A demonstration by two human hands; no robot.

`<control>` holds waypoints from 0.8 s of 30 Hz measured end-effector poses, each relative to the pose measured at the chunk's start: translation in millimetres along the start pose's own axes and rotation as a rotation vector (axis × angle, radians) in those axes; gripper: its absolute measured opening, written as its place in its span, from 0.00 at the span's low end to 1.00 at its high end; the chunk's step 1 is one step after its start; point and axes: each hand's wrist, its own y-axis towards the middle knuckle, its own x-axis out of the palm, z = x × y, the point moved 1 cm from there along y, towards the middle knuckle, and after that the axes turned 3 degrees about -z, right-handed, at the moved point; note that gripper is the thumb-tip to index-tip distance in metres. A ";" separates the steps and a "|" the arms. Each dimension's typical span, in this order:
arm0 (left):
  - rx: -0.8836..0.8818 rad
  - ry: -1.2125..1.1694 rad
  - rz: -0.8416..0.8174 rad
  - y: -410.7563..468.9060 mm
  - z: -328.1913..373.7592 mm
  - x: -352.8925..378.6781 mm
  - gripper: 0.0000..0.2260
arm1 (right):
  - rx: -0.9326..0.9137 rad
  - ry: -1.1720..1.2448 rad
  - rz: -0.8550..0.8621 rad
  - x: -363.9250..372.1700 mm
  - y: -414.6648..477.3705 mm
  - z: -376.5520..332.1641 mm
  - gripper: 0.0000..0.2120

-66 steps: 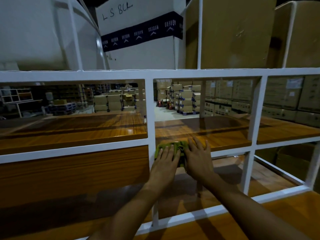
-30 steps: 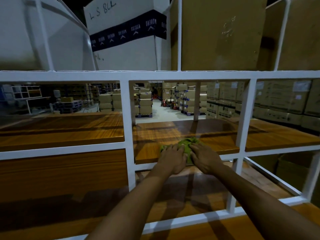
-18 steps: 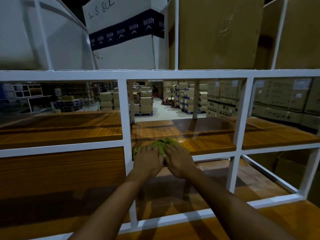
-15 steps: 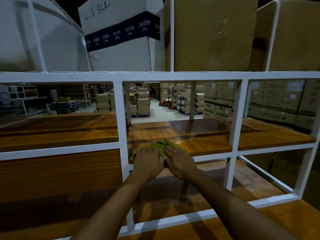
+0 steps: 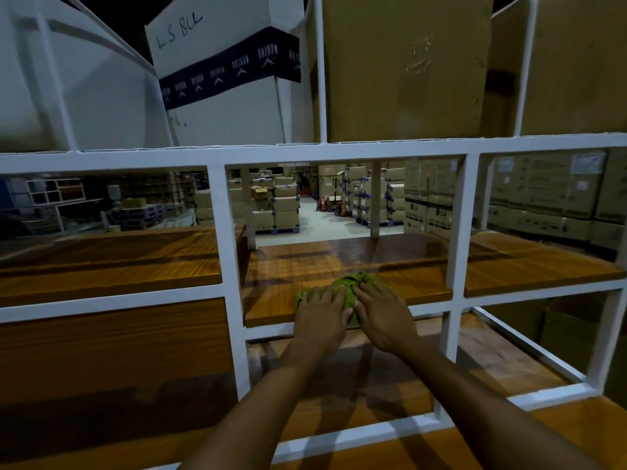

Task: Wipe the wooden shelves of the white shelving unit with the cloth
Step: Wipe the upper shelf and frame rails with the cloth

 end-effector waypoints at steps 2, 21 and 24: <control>-0.027 0.022 0.013 -4.2 -9.3 1.8 0.24 | -0.027 0.003 -0.018 3.2 2.5 -6.8 0.31; -0.088 -0.016 -0.192 30.3 75.7 -2.0 0.25 | -0.153 0.198 0.115 -5.6 5.4 102.0 0.25; -0.116 -0.002 -0.174 22.6 54.4 -2.1 0.25 | -0.099 0.138 0.109 7.8 9.9 76.9 0.26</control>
